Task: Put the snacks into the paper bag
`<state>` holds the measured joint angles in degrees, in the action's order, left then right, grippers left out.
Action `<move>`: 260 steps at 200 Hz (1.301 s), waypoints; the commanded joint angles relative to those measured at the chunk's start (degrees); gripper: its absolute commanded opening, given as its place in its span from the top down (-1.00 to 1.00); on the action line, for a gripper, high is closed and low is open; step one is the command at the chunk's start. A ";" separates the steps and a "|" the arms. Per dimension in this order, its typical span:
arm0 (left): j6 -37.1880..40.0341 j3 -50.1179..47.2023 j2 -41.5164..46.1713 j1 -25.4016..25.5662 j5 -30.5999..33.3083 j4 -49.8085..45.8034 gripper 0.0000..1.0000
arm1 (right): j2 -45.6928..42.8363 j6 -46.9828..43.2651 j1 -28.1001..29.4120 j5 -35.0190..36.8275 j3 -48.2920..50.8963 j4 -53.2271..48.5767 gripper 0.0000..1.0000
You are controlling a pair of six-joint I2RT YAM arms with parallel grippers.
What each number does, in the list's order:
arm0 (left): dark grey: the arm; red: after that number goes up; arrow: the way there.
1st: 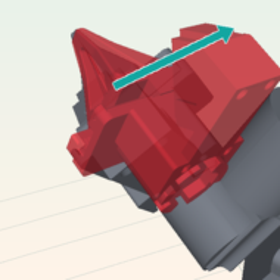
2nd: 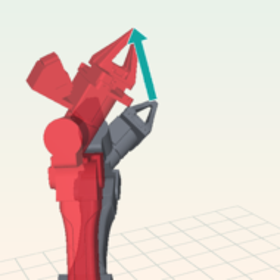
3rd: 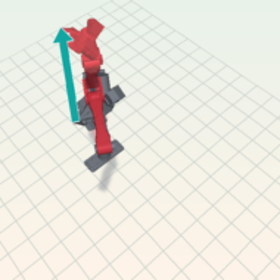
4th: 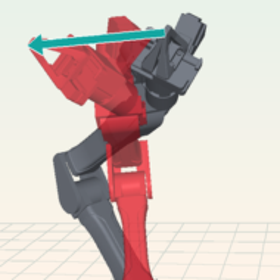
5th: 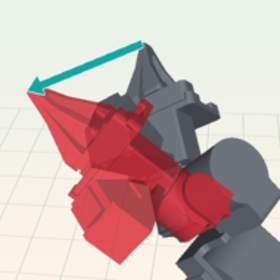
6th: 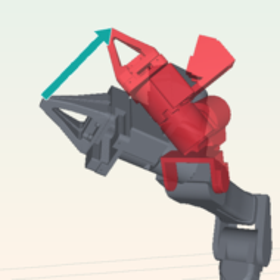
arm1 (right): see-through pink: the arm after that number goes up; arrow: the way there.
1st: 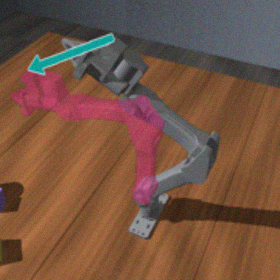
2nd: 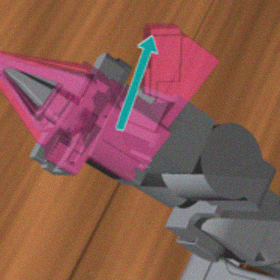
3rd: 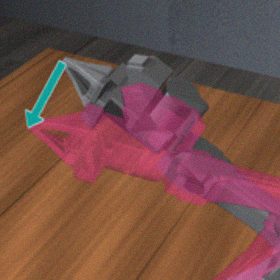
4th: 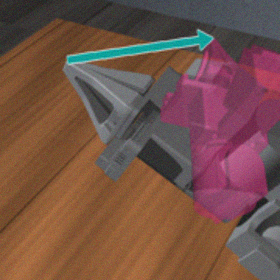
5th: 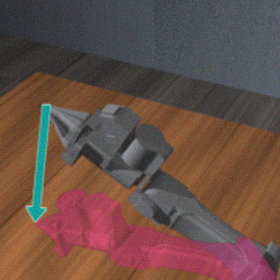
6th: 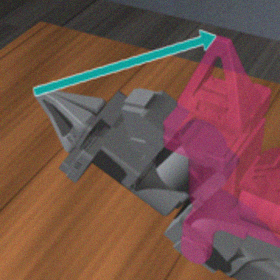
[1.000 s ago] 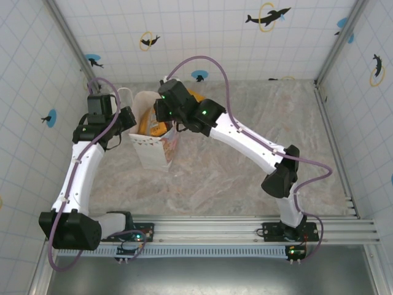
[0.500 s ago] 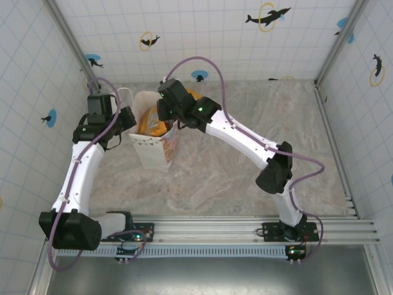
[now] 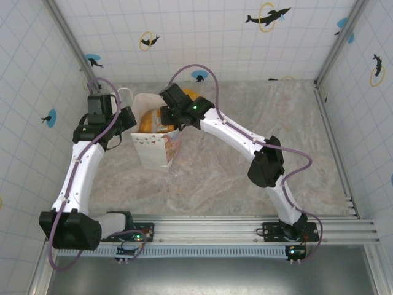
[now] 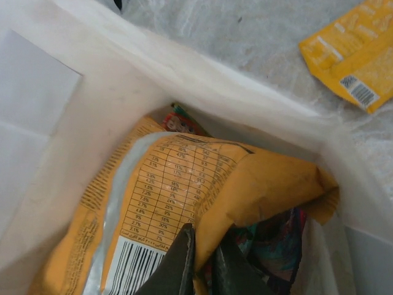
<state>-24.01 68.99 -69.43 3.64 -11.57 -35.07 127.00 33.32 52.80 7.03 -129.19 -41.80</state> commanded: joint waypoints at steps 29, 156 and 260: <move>1.76 3.74 -0.18 -0.21 -0.18 -3.26 0.56 | -1.89 0.24 0.46 -5.40 -1.95 0.81 0.31; 10.75 18.26 3.48 -0.21 -9.65 -3.79 0.15 | -22.08 -8.16 4.25 4.59 7.66 7.15 0.01; 13.46 16.72 -7.37 6.92 -6.55 -10.49 0.34 | -32.83 0.65 -3.06 -4.26 29.94 15.10 -0.04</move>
<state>-11.88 86.06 -74.30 10.22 -22.31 -42.24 96.77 31.16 50.59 7.38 -101.25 -32.84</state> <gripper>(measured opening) 0.335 0.521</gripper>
